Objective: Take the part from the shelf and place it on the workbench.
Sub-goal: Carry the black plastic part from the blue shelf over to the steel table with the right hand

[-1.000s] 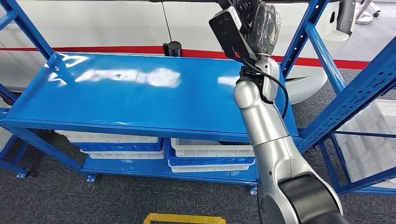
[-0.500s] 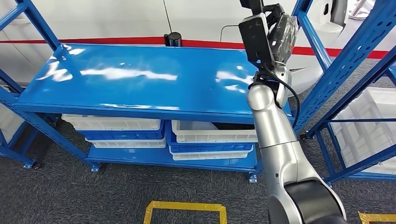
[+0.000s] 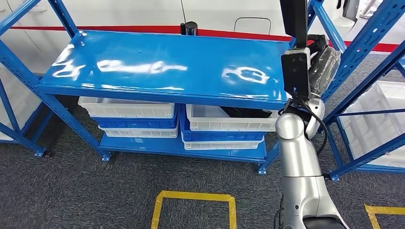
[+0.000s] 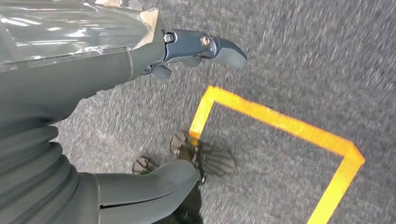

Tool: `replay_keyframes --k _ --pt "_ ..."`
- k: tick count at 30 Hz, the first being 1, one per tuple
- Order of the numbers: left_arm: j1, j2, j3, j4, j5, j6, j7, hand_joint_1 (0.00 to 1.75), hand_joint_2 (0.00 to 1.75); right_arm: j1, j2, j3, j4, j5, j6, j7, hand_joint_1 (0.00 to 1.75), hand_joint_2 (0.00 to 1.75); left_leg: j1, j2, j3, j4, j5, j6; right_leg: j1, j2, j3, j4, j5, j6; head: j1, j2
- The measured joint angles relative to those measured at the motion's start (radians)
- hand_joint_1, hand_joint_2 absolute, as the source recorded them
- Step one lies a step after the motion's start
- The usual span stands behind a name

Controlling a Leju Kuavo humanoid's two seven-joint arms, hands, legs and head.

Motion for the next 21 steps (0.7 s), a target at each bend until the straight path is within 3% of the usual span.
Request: replay_keyframes --k 1,2,3,4,5,7,8,9,10,11,12,14,16,19,20,21 --pt "-0.001 0.0 0.0 0.0 0.0 -0.001 -0.001 0.0 1.75 0.003 -0.002 -0.002 -0.015 -0.002 0.003 0.001 1.75 1.75 0.001 0.001 -0.003 -0.003 0.011 -0.005 0.004 0.0 0.023 -0.043 -0.01 -0.006 0.0 0.0" --pt "-0.003 0.0 0.0 -0.001 -0.001 -0.001 -0.002 0.0 1.75 0.008 -0.004 -0.003 -0.027 -0.004 0.005 0.002 1.75 1.75 0.001 0.003 -0.004 -0.008 0.022 -0.011 0.006 0.0 0.025 -0.061 -0.008 -0.008 0.0 0.0" --pt "-0.004 0.001 0.0 -0.001 -0.001 -0.001 -0.002 0.0 1.75 0.012 -0.006 -0.005 -0.034 -0.006 0.007 0.002 1.75 1.75 0.004 0.002 -0.008 -0.011 0.029 -0.017 0.003 -0.001 0.015 -0.061 0.003 -0.01 0.001 0.0" --pt "-0.004 0.002 0.0 -0.001 -0.001 -0.001 -0.003 0.0 1.75 0.015 -0.008 -0.006 -0.04 -0.006 0.009 0.003 1.75 1.75 0.005 0.0 -0.015 -0.005 0.015 -0.023 -0.001 -0.002 0.006 -0.065 0.015 -0.018 0.002 0.0" --pt "-0.004 0.002 0.0 -0.001 -0.001 -0.001 -0.003 0.0 1.75 0.018 -0.008 -0.007 -0.045 -0.006 0.01 0.004 1.75 1.75 0.006 -0.002 -0.024 0.015 -0.017 -0.029 -0.005 -0.003 -0.003 -0.067 0.029 -0.026 0.0 0.0" --pt "-0.005 0.003 0.0 -0.001 -0.001 0.0 -0.003 0.0 1.75 0.024 -0.009 -0.009 -0.052 -0.006 0.011 0.006 1.75 1.75 0.012 -0.004 -0.05 0.105 -0.12 -0.043 -0.008 -0.005 -0.027 -0.067 0.056 -0.035 -0.007 0.0" --pt "-0.005 0.004 0.0 -0.001 0.0 0.0 -0.004 0.0 1.75 0.027 -0.009 -0.01 -0.055 -0.006 0.011 0.006 1.75 1.75 0.016 -0.003 -0.062 0.17 -0.162 -0.049 -0.008 -0.005 -0.042 -0.065 0.069 -0.035 -0.011 0.0" --pt "-0.005 0.004 0.0 -0.001 0.0 -0.001 -0.005 0.0 1.75 0.03 -0.01 -0.011 -0.057 -0.006 0.013 0.007 1.75 1.75 0.02 -0.003 -0.068 0.228 -0.181 -0.055 -0.008 -0.005 -0.058 -0.062 0.08 -0.033 -0.012 0.0" --pt "-0.006 0.005 0.0 -0.001 0.001 -0.001 -0.008 0.0 1.75 0.033 -0.01 -0.012 -0.059 -0.007 0.017 0.008 1.75 1.75 0.023 -0.003 -0.065 0.269 -0.178 -0.06 -0.009 -0.005 -0.077 -0.057 0.091 -0.03 -0.012 0.0" --pt "-0.006 0.005 0.0 -0.001 0.003 -0.002 -0.011 0.0 1.75 0.035 -0.011 -0.013 -0.061 -0.007 0.022 0.01 1.75 1.75 0.026 -0.003 -0.046 0.276 -0.155 -0.063 -0.01 -0.005 -0.095 -0.051 0.1 -0.027 -0.012 0.0" --pt "-0.007 0.006 0.0 -0.001 0.004 -0.004 -0.014 0.0 1.75 0.036 -0.012 -0.013 -0.063 -0.007 0.028 0.013 1.75 1.75 0.028 -0.003 -0.012 0.249 -0.127 -0.064 -0.011 -0.005 -0.112 -0.043 0.108 -0.023 -0.012 0.0" --pt "-0.011 0.006 0.0 -0.003 0.001 -0.009 -0.018 0.0 1.75 0.036 -0.015 -0.015 -0.074 -0.007 0.041 0.022 1.75 1.75 0.029 -0.004 0.089 0.121 -0.121 -0.062 -0.012 -0.005 -0.14 -0.027 0.12 -0.012 -0.013 0.0" --pt "-0.017 0.006 0.0 -0.005 -0.006 -0.012 -0.019 0.0 1.75 0.035 -0.019 -0.016 -0.089 -0.008 0.05 0.029 1.75 1.75 0.023 -0.006 0.154 0.02 -0.151 -0.05 -0.011 -0.007 -0.155 -0.02 0.135 0.002 -0.012 0.0" --pt "-0.018 0.004 -0.001 -0.006 -0.013 -0.011 -0.018 0.0 1.75 0.042 -0.026 -0.021 -0.109 -0.015 0.059 0.035 1.75 1.75 0.018 -0.004 0.149 -0.006 -0.137 -0.02 -0.013 -0.008 -0.165 -0.021 0.149 0.022 -0.01 0.0" --pt "-0.017 0.003 -0.001 -0.006 -0.015 -0.01 -0.018 0.0 1.75 0.049 -0.03 -0.024 -0.116 -0.021 0.062 0.037 1.75 1.75 0.019 -0.001 0.14 -0.01 -0.125 -0.009 -0.014 -0.007 -0.175 -0.006 0.131 0.022 -0.009 0.0" --pt "-0.018 0.003 -0.001 -0.006 -0.016 -0.008 -0.019 0.0 1.75 0.056 -0.034 -0.028 -0.123 -0.028 0.066 0.037 1.75 1.75 0.021 0.001 0.129 -0.013 -0.111 0.0 -0.015 -0.005 -0.189 0.029 0.095 0.019 -0.005 0.0"
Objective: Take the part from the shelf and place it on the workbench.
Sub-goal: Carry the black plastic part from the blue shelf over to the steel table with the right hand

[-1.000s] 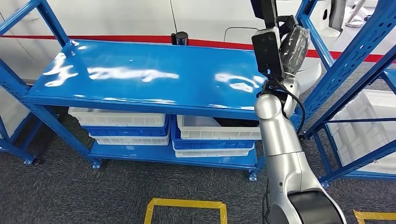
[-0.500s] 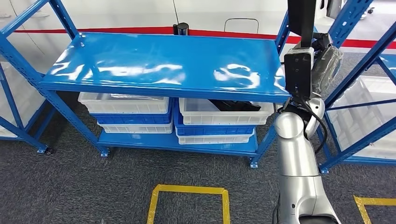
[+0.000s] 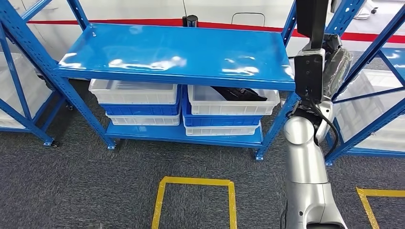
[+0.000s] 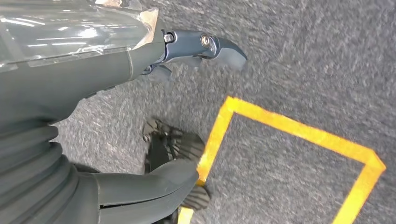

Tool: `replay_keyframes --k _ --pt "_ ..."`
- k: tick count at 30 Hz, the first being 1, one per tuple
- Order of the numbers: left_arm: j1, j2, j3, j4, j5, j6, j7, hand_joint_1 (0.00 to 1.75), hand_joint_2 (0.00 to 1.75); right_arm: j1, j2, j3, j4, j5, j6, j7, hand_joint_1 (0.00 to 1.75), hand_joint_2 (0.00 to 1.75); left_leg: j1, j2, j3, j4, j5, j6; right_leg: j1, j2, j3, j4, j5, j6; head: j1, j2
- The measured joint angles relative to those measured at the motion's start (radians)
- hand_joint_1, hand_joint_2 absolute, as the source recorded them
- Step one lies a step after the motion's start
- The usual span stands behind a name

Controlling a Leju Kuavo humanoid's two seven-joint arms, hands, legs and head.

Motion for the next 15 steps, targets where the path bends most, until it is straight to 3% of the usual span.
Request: replay_keyframes --k 2,3,4,5,7,9,10,11,13,14,15 --pt "0.0 0.0 0.0 0.0 -0.002 0.006 -0.004 0.0 1.75 0.016 -0.008 -0.008 -0.011 -0.017 0.006 -0.002 1.75 1.75 0.0 0.001 -0.028 0.0 0.025 0.009 -0.002 0.003 -0.034 0.121 -0.091 -0.007 0.007 0.0" --pt "0.0 0.0 0.0 0.0 -0.002 0.01 -0.008 0.0 1.75 0.025 -0.012 -0.013 -0.014 -0.026 0.008 -0.004 1.75 1.75 0.0 0.001 -0.045 0.001 0.038 0.009 -0.002 0.004 -0.044 0.185 -0.119 -0.004 0.009 0.0" --pt "0.001 0.0 0.0 0.0 -0.002 0.013 -0.011 0.0 1.75 0.035 -0.016 -0.018 -0.015 -0.033 0.009 -0.006 1.75 1.75 0.0 0.001 -0.061 0.002 0.051 0.009 -0.003 0.005 -0.044 0.229 -0.125 0.004 0.009 0.0" --pt "0.002 0.001 0.0 0.0 -0.002 0.014 -0.014 0.0 1.75 0.044 -0.019 -0.024 -0.016 -0.038 0.011 -0.008 1.75 1.75 0.0 0.002 -0.078 0.002 0.063 0.007 -0.003 0.005 -0.029 0.243 -0.113 0.015 0.01 0.0" --pt "0.003 0.001 0.0 0.0 -0.001 0.014 -0.019 0.0 1.75 0.057 -0.024 -0.033 -0.02 -0.046 0.013 -0.01 1.75 1.75 0.0 0.002 -0.107 0.003 0.088 0.002 -0.004 0.005 0.05 0.166 -0.07 0.031 0.011 0.0" --pt "0.005 0.001 0.0 0.0 0.0 0.014 -0.022 0.0 1.75 0.062 -0.026 -0.039 -0.027 -0.05 0.015 -0.011 1.75 1.75 -0.004 0.002 -0.127 0.004 0.11 -0.008 0.0 0.006 0.168 0.002 -0.077 0.022 0.01 0.0" --pt "0.006 0.001 0.0 -0.001 0.0 0.013 -0.023 0.0 1.75 0.064 -0.027 -0.041 -0.031 -0.052 0.016 -0.013 1.75 1.75 -0.004 0.002 -0.132 0.001 0.122 -0.013 0.002 0.006 0.203 -0.057 -0.089 0.013 0.009 0.0" --pt "0.007 0.001 0.0 -0.001 0.0 0.012 -0.024 0.0 1.75 0.067 -0.028 -0.044 -0.035 -0.054 0.017 -0.016 1.75 1.75 -0.005 0.002 -0.135 -0.003 0.135 -0.019 0.005 0.007 0.223 -0.094 -0.099 0.006 0.008 0.0" --pt "0.012 0.001 0.0 0.0 0.001 0.011 -0.024 0.0 1.75 0.075 -0.03 -0.05 -0.037 -0.059 0.021 -0.02 1.75 1.75 -0.004 -0.001 -0.142 -0.011 0.148 -0.031 0.003 0.007 0.207 -0.101 -0.084 -0.007 0.007 0.0" --pt "0.015 0.001 0.0 0.0 0.002 0.012 -0.024 0.0 1.75 0.079 -0.03 -0.052 -0.037 -0.063 0.024 -0.022 1.75 1.75 -0.004 -0.003 -0.151 -0.001 0.129 -0.037 0.0 0.006 0.2 -0.103 -0.074 -0.016 0.006 0.0" --pt "0.018 0.001 0.0 0.0 0.003 0.013 -0.024 0.0 1.75 0.083 -0.03 -0.054 -0.037 -0.066 0.027 -0.024 1.75 1.75 -0.003 -0.005 -0.162 0.029 0.089 -0.042 -0.003 0.005 0.189 -0.104 -0.062 -0.026 0.002 0.0"
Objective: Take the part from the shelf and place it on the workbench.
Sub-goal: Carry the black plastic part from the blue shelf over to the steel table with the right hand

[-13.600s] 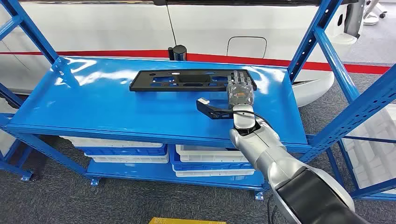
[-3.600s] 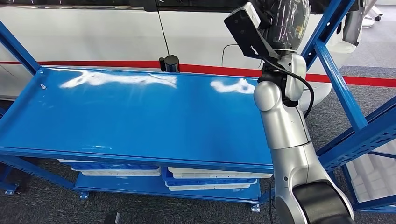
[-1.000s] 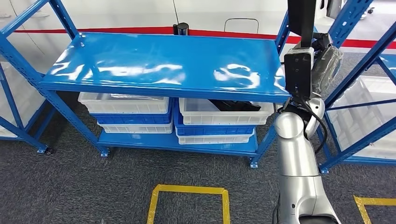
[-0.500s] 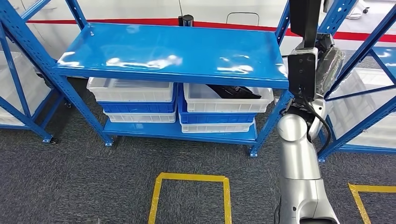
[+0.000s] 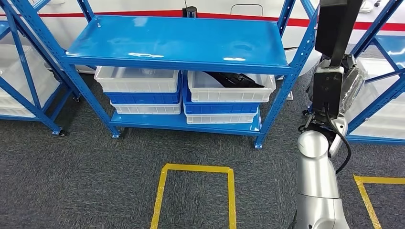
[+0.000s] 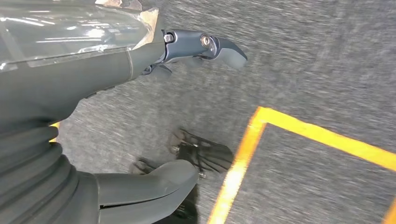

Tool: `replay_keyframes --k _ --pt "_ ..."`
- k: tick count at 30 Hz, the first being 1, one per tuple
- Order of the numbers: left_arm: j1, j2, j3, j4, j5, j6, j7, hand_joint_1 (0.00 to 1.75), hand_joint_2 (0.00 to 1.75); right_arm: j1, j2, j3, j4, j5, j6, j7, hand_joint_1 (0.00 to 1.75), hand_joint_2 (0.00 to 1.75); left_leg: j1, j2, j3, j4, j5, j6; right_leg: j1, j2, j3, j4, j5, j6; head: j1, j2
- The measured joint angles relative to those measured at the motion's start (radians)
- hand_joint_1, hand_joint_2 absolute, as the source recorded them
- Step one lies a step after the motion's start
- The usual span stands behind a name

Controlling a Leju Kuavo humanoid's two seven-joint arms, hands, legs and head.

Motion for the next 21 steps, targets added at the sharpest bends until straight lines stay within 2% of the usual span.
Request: replay_keyframes --k 2,3,4,5,6,7,9,10,11,12,14,15,16,18,19,20,21 --pt "0.003 0.0 0.0 0.0 0.003 0.002 0.0 0.0 1.75 0.005 0.0 -0.003 0.0 -0.004 0.003 -0.004 1.75 1.75 0.004 0.0 -0.032 0.124 -0.11 -0.008 0.0 -0.001 -0.024 0.001 0.022 -0.013 -0.008 0.0" --pt "0.004 0.0 0.0 0.0 0.003 0.003 0.0 0.0 1.75 0.009 0.0 -0.004 0.0 -0.005 0.003 -0.005 1.75 1.75 0.005 0.0 -0.044 0.193 -0.146 -0.012 0.001 -0.001 -0.037 0.002 0.033 -0.014 -0.011 0.0" --pt "0.005 0.0 0.001 0.0 0.003 0.003 0.0 0.0 1.75 0.013 0.0 -0.005 -0.001 -0.006 0.004 -0.007 1.75 1.75 0.006 0.0 -0.047 0.244 -0.157 -0.014 0.002 -0.001 -0.049 0.004 0.042 -0.014 -0.011 0.0" --pt "0.005 0.0 0.001 0.0 0.003 0.004 0.0 0.0 1.75 0.018 0.0 -0.006 -0.002 -0.006 0.004 -0.009 1.75 1.75 0.006 0.0 -0.036 0.262 -0.144 -0.014 0.003 -0.001 -0.06 0.005 0.05 -0.012 -0.012 0.0" --pt "0.006 0.0 0.001 0.0 0.003 0.006 0.001 0.0 1.75 0.023 0.0 -0.009 -0.005 -0.006 0.006 -0.011 1.75 1.75 0.006 0.0 -0.006 0.243 -0.12 -0.012 0.003 -0.001 -0.07 0.008 0.055 -0.009 -0.012 0.0" --pt "0.007 0.0 0.001 0.0 0.003 0.007 0.001 0.0 1.75 0.027 0.0 -0.011 -0.009 -0.006 0.007 -0.013 1.75 1.75 0.006 0.0 0.038 0.189 -0.094 -0.008 0.003 -0.001 -0.077 0.011 0.059 -0.007 -0.012 0.0" --pt "0.007 0.0 0.002 0.0 0.003 0.008 0.002 0.0 1.75 0.033 0.001 -0.017 -0.02 -0.006 0.01 -0.018 1.75 1.75 0.002 -0.003 0.133 0.052 -0.077 0.003 0.006 -0.002 -0.09 0.019 0.066 0.0 -0.011 0.0" --pt "0.008 0.0 0.002 0.0 0.003 0.009 0.003 0.0 1.75 0.035 0.001 -0.02 -0.024 -0.007 0.011 -0.019 1.75 1.75 -0.002 -0.004 0.161 0.004 -0.08 0.008 0.005 -0.003 -0.095 0.021 0.071 0.007 -0.01 0.0" --pt "0.009 0.0 0.002 0.0 0.003 0.009 0.004 0.0 1.75 0.037 0.002 -0.022 -0.028 -0.009 0.012 -0.02 1.75 1.75 -0.006 -0.005 0.172 -0.021 -0.085 0.012 0.004 -0.004 -0.101 0.021 0.078 0.017 -0.009 0.0" --pt "0.009 0.0 0.002 0.0 0.003 0.009 0.005 0.0 1.75 0.041 0.002 -0.024 -0.032 -0.011 0.014 -0.02 1.75 1.75 -0.01 -0.005 0.171 -0.031 -0.081 0.017 0.002 -0.004 -0.104 0.019 0.085 0.027 -0.009 0.0" --pt "0.01 -0.001 0.003 0.0 0.002 0.009 0.005 0.0 1.75 0.049 0.002 -0.031 -0.039 -0.019 0.018 -0.021 1.75 1.75 -0.007 -0.003 0.171 -0.048 -0.067 0.029 -0.002 -0.003 -0.117 0.023 0.077 0.038 -0.01 0.0" --pt "0.009 -0.001 0.003 0.0 0.002 0.008 0.005 0.0 1.75 0.052 0.002 -0.035 -0.042 -0.024 0.021 -0.021 1.75 1.75 -0.004 -0.001 0.168 -0.058 -0.061 0.036 -0.003 -0.002 -0.133 0.052 0.054 0.038 -0.008 0.0" --pt "0.007 -0.001 0.003 -0.001 0.001 0.007 0.004 0.0 1.75 0.054 0.002 -0.039 -0.045 -0.03 0.024 -0.022 1.75 1.75 -0.001 0.0 0.165 -0.065 -0.058 0.042 -0.004 0.0 -0.157 0.104 0.021 0.036 -0.005 0.0" --pt "0.006 0.0 0.003 -0.001 -0.001 0.005 0.004 0.0 1.75 0.061 0.001 -0.046 -0.049 -0.038 0.029 -0.023 1.75 1.75 -0.001 0.002 0.147 -0.059 -0.054 0.049 -0.005 0.002 -0.211 0.253 -0.045 0.036 0.001 0.0" --pt "0.007 0.0 0.003 -0.001 -0.002 0.003 0.004 0.0 1.75 0.066 0.0 -0.049 -0.049 -0.04 0.031 -0.023 1.75 1.75 -0.001 0.002 0.139 -0.052 -0.052 0.05 -0.006 0.002 -0.225 0.307 -0.06 0.042 0.003 0.0" --pt "0.007 0.0 0.003 -0.001 -0.005 0.0 0.004 0.0 1.75 0.071 0.0 -0.051 -0.049 -0.042 0.033 -0.023 1.75 1.75 -0.001 0.003 0.131 -0.044 -0.052 0.05 -0.007 0.002 -0.222 0.326 -0.061 0.049 0.003 0.0" --pt "0.006 -0.001 0.002 -0.001 -0.008 -0.003 0.004 0.0 1.75 0.074 0.0 -0.054 -0.05 -0.044 0.034 -0.023 1.75 1.75 0.0 0.003 0.122 -0.035 -0.051 0.05 -0.009 0.002 -0.199 0.299 -0.048 0.059 0.004 0.0"
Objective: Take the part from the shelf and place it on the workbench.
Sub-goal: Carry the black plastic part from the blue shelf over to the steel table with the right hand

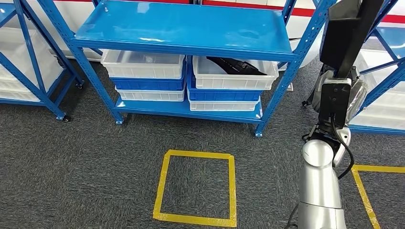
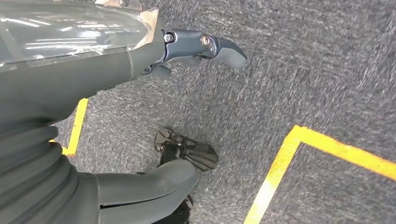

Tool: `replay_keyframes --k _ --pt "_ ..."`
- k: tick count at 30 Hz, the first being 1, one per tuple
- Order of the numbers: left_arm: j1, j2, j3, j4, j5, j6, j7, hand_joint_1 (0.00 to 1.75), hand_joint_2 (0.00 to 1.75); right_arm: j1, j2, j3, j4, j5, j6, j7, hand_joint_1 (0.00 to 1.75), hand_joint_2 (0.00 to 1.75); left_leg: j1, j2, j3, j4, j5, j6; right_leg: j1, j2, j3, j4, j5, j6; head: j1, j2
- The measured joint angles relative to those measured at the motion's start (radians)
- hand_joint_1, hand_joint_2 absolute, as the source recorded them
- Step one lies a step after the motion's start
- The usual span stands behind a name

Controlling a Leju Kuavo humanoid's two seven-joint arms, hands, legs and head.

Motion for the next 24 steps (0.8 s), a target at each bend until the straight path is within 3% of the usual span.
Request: replay_keyframes --k 2,3,5,8,10,12,13,14,15,17,18,20,22,23,24 --pt "-0.004 -0.002 0.0 0.0 -0.009 -0.006 0.0 0.0 1.75 0.002 0.0 -0.005 -0.007 -0.003 0.004 0.0 1.75 1.75 0.001 0.0 -0.017 0.018 0.001 -0.003 -0.004 0.0 0.084 -0.134 0.034 0.014 0.001 0.0" --pt "-0.008 -0.003 -0.001 0.0 -0.014 -0.009 0.0 0.0 1.75 0.002 0.0 -0.009 -0.013 -0.004 0.006 0.0 1.75 1.75 0.0 0.0 -0.026 0.026 0.003 -0.006 -0.002 0.001 0.12 -0.194 0.045 0.012 0.001 0.0" --pt "-0.014 -0.006 -0.003 -0.001 -0.025 -0.014 0.003 0.0 1.75 0.006 -0.001 -0.018 -0.026 -0.007 0.01 0.0 1.75 1.75 -0.002 -0.002 -0.037 0.032 0.013 -0.02 0.004 0.003 0.146 -0.243 0.049 -0.003 0.001 0.0" --pt "-0.019 -0.012 -0.008 -0.001 -0.044 -0.016 0.013 0.0 1.75 0.022 -0.003 -0.036 -0.045 -0.014 0.018 0.0 1.75 1.75 0.0 -0.004 -0.047 0.038 0.012 -0.041 0.002 0.002 0.133 -0.246 0.071 -0.032 -0.001 0.0" --pt "-0.024 -0.014 -0.017 -0.001 -0.054 -0.015 0.021 0.0 1.75 0.036 -0.003 -0.051 -0.061 -0.02 0.026 -0.002 1.75 1.75 0.002 -0.004 -0.065 0.095 -0.064 -0.05 -0.003 -0.001 0.115 -0.25 0.09 -0.055 -0.005 0.0" --pt "-0.032 -0.016 -0.025 -0.001 -0.062 -0.015 0.027 0.0 1.75 0.051 -0.004 -0.065 -0.075 -0.036 0.038 -0.008 1.75 1.75 0.005 -0.003 -0.087 0.214 -0.163 -0.056 0.0 -0.001 0.09 -0.249 0.111 -0.066 -0.01 0.0" --pt "-0.035 -0.017 -0.028 -0.001 -0.065 -0.015 0.028 0.0 1.75 0.058 -0.005 -0.071 -0.08 -0.047 0.045 -0.013 1.75 1.75 0.006 -0.003 -0.093 0.268 -0.186 -0.057 0.002 -0.001 0.077 -0.248 0.122 -0.067 -0.011 0.0" --pt "-0.038 -0.017 -0.03 -0.001 -0.066 -0.014 0.03 0.0 1.75 0.065 -0.005 -0.077 -0.083 -0.057 0.052 -0.02 1.75 1.75 0.007 -0.003 -0.089 0.302 -0.183 -0.058 0.003 -0.001 0.062 -0.247 0.133 -0.066 -0.011 0.0" --pt "-0.041 -0.017 -0.031 -0.001 -0.067 -0.013 0.03 0.0 1.75 0.071 -0.005 -0.083 -0.084 -0.066 0.057 -0.026 1.75 1.75 0.007 -0.003 -0.072 0.306 -0.155 -0.056 0.004 -0.001 0.047 -0.246 0.145 -0.064 -0.011 0.0" --pt "-0.047 -0.017 -0.035 -0.001 -0.068 -0.012 0.03 0.0 1.75 0.08 -0.005 -0.094 -0.085 -0.081 0.066 -0.036 1.75 1.75 0.006 -0.004 0.003 0.229 -0.095 -0.05 0.004 0.001 0.02 -0.243 0.167 -0.058 -0.012 0.0" --pt "-0.05 -0.017 -0.036 -0.003 -0.068 -0.012 0.03 0.0 1.75 0.082 -0.005 -0.098 -0.085 -0.086 0.068 -0.04 1.75 1.75 0.005 -0.005 0.057 0.155 -0.092 -0.047 0.005 0.002 0.01 -0.242 0.177 -0.053 -0.012 0.0" --pt "-0.056 -0.017 -0.038 -0.007 -0.069 -0.012 0.029 0.0 1.75 0.083 -0.005 -0.105 -0.085 -0.102 0.073 -0.049 1.75 1.75 -0.001 -0.008 0.133 0.033 -0.121 -0.038 0.006 0.001 0.003 -0.245 0.198 -0.039 -0.011 0.0" --pt "-0.059 -0.017 -0.041 -0.009 -0.07 -0.01 0.028 0.0 1.75 0.085 -0.005 -0.111 -0.082 -0.125 0.078 -0.062 1.75 1.75 -0.007 -0.009 0.139 -0.005 -0.122 -0.025 0.006 -0.001 0.002 -0.259 0.226 -0.024 -0.011 0.0" --pt "-0.06 -0.017 -0.043 -0.009 -0.071 -0.008 0.027 0.0 1.75 0.086 -0.005 -0.114 -0.08 -0.136 0.08 -0.068 1.75 1.75 -0.007 -0.007 0.128 -0.006 -0.106 -0.017 0.004 0.0 -0.002 -0.263 0.228 -0.021 -0.012 0.0" --pt "-0.06 -0.017 -0.044 -0.009 -0.071 -0.006 0.027 0.0 1.75 0.088 -0.005 -0.117 -0.077 -0.143 0.081 -0.072 1.75 1.75 -0.006 -0.005 0.115 -0.008 -0.09 -0.009 0.003 0.001 -0.011 -0.254 0.21 -0.021 -0.012 0.0"
